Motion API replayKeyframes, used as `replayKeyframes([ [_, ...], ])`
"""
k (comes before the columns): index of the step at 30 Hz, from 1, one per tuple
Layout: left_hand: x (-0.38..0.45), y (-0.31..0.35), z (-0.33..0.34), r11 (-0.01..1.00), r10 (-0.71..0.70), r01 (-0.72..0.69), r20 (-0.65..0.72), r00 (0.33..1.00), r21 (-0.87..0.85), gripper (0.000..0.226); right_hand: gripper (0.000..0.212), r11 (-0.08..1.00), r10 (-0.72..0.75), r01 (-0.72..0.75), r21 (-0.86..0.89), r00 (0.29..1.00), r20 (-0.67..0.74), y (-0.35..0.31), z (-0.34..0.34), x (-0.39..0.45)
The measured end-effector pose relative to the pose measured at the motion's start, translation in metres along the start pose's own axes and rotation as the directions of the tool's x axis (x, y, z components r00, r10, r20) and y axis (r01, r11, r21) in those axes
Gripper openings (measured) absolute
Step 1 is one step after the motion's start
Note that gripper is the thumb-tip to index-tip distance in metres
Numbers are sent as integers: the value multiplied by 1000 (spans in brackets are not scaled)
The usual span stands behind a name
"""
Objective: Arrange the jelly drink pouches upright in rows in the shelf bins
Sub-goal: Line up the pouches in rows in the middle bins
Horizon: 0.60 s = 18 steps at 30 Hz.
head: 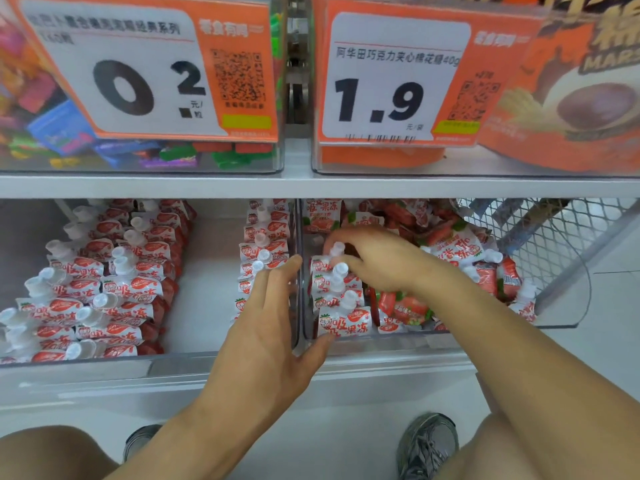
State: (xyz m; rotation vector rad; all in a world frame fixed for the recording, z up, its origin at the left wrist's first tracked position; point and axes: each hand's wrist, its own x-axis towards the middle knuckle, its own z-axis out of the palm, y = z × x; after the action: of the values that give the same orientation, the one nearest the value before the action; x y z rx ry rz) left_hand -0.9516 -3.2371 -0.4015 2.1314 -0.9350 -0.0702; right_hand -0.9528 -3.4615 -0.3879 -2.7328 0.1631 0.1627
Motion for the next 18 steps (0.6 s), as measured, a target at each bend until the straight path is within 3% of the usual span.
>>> replayKeyframes([
  [4, 1, 0, 0, 1000, 13, -13, 2, 1000, 11, 85, 20, 1000, -10, 5, 29, 987, 163, -11, -7, -6],
  [9, 1, 0, -1, 1000, 15, -15, 3, 1000, 3, 87, 33, 969, 44, -109, 220, 959, 280, -14, -14, -8],
  [13, 2, 0, -2, 999, 26, -26, -5, 1000, 18, 87, 49, 1000, -5, 0, 23, 981, 195, -15, -14, -19],
  [18, 0, 0, -2, 1000, 3, -3, 1, 1000, 21, 87, 54, 994, 18, -41, 101, 976, 217, -22, -15, -22],
])
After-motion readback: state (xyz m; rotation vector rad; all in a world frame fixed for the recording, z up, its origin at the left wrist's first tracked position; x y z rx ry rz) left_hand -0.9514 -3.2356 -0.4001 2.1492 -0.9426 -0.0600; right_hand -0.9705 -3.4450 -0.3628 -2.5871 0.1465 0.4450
